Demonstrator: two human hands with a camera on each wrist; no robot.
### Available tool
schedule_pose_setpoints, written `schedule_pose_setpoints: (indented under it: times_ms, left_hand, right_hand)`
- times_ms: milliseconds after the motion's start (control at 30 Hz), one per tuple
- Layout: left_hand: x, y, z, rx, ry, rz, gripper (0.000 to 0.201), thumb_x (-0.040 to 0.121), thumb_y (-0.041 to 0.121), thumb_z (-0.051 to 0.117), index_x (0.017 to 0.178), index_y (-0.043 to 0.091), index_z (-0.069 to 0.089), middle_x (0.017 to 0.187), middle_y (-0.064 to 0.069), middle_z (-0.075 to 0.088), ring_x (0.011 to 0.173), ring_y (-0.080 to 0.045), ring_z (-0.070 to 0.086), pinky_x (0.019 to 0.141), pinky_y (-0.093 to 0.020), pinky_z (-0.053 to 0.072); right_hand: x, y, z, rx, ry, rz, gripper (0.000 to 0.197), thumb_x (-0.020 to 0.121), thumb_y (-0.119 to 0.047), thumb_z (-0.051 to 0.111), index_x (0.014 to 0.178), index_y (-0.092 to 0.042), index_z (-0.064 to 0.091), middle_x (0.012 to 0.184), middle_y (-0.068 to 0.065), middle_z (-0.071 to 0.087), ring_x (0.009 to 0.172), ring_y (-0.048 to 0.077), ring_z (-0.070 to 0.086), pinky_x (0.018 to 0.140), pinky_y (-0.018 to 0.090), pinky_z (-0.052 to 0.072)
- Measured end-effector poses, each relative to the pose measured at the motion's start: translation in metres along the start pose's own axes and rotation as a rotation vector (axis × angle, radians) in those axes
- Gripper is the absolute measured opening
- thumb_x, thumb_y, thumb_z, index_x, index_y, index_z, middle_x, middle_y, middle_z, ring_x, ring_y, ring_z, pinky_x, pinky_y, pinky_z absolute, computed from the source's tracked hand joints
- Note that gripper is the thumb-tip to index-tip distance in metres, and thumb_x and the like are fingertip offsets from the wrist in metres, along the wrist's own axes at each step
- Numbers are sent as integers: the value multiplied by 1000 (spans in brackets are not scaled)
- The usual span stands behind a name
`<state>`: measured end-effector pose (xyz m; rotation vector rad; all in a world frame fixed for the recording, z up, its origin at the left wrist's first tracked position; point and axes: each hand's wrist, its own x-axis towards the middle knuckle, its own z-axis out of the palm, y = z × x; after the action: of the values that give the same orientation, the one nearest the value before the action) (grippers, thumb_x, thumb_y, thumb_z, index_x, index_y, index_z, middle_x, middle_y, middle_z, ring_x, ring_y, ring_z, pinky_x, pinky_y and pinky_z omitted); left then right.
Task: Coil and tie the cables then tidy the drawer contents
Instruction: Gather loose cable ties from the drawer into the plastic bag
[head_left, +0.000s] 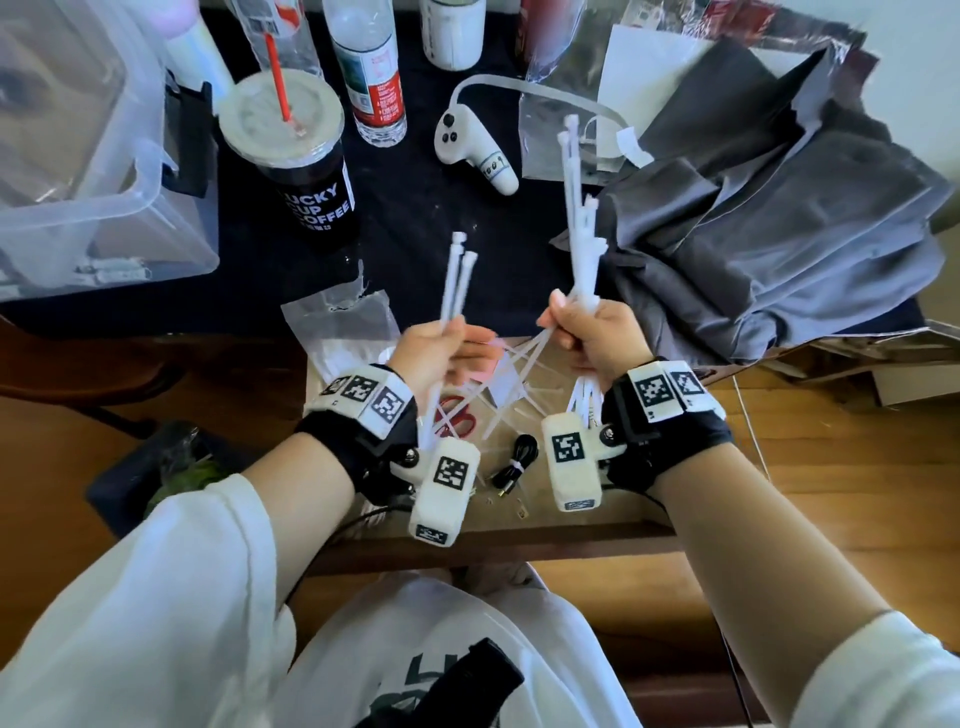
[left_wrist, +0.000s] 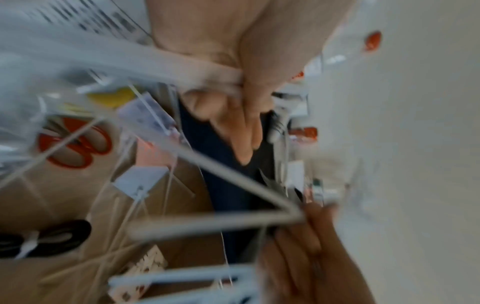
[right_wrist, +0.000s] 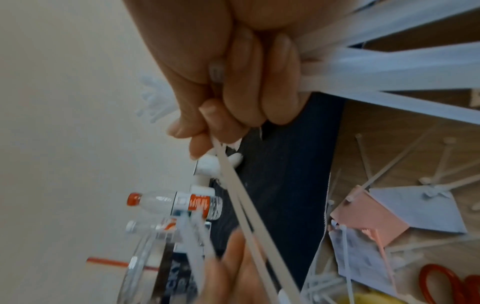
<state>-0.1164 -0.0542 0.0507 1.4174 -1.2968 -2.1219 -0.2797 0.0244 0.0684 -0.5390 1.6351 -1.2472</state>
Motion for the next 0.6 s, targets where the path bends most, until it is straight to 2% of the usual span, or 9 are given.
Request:
schedule_pose_setpoints:
  times_ms: [67, 133, 167, 233, 267, 333, 400, 467, 600]
  left_hand:
    - [-7, 5, 12, 23, -146, -43, 34, 101, 30, 37, 94, 12, 65, 73, 1, 72, 71, -14, 67, 69, -27, 42]
    - [-12, 5, 20, 76, -194, -62, 34, 102, 33, 34, 98, 15, 62, 69, 1, 69, 63, -14, 64, 67, -29, 44]
    - [-14, 4, 22, 96, -184, -47, 33, 102, 33, 33, 99, 15, 61, 64, 1, 62, 53, -12, 57, 59, -26, 44]
    - [-13, 0, 21, 122, -152, -5, 34, 102, 36, 32, 92, 19, 60, 56, 6, 45, 42, -6, 36, 45, -20, 30]
    - [-12, -2, 20, 128, -129, 8, 36, 101, 39, 33, 89, 20, 61, 52, 10, 39, 40, -4, 30, 43, -18, 23]
    - [-11, -3, 17, 94, -53, 23, 36, 96, 47, 41, 88, 19, 63, 44, 14, 33, 36, -2, 25, 40, -17, 19]
    - [-10, 1, 11, 3, 60, 54, 28, 90, 45, 55, 90, 18, 64, 42, 14, 30, 34, -3, 24, 36, -17, 20]
    - [-7, 6, 5, -72, 124, 99, 17, 87, 37, 63, 96, 22, 66, 40, 13, 25, 34, -4, 21, 35, -16, 21]
    - [1, 17, 3, -157, 87, 181, 25, 92, 32, 58, 115, 24, 64, 52, 10, 23, 42, -5, 18, 36, -15, 23]
  right_hand:
    - [1, -2, 10, -16, -39, -17, 34, 96, -22, 50, 66, -9, 58, 45, -2, 40, 29, 2, 28, 32, 14, 21]
    - [2, -2, 14, -54, -50, -36, 32, 95, -20, 51, 66, -9, 59, 46, 1, 42, 28, 2, 31, 31, 13, 23]
    - [2, -1, 15, -72, -51, -39, 31, 95, -20, 52, 67, -9, 59, 46, 0, 43, 28, 2, 32, 31, 13, 23]
    - [2, 1, 16, -82, -59, -38, 28, 94, -21, 53, 70, -7, 60, 42, -5, 44, 28, 3, 31, 31, 14, 22]
    - [2, 2, 16, -81, -64, -36, 27, 94, -22, 53, 74, -5, 61, 42, -6, 43, 28, 3, 30, 31, 14, 22]
    - [0, 5, 15, -79, -77, -12, 28, 95, -24, 51, 89, 0, 64, 45, -4, 40, 28, 2, 28, 32, 14, 21]
    - [-3, 9, 12, -74, -111, 28, 35, 96, -27, 49, 102, 4, 64, 47, -4, 38, 30, 2, 26, 33, 14, 20]
    - [-5, 14, 11, -89, -177, 60, 36, 97, -30, 46, 100, 1, 65, 45, -8, 37, 31, 2, 24, 34, 13, 19]
    - [-13, 20, 12, -148, -335, 86, 34, 98, -31, 42, 94, -7, 65, 45, -10, 35, 35, 4, 23, 36, 15, 18]
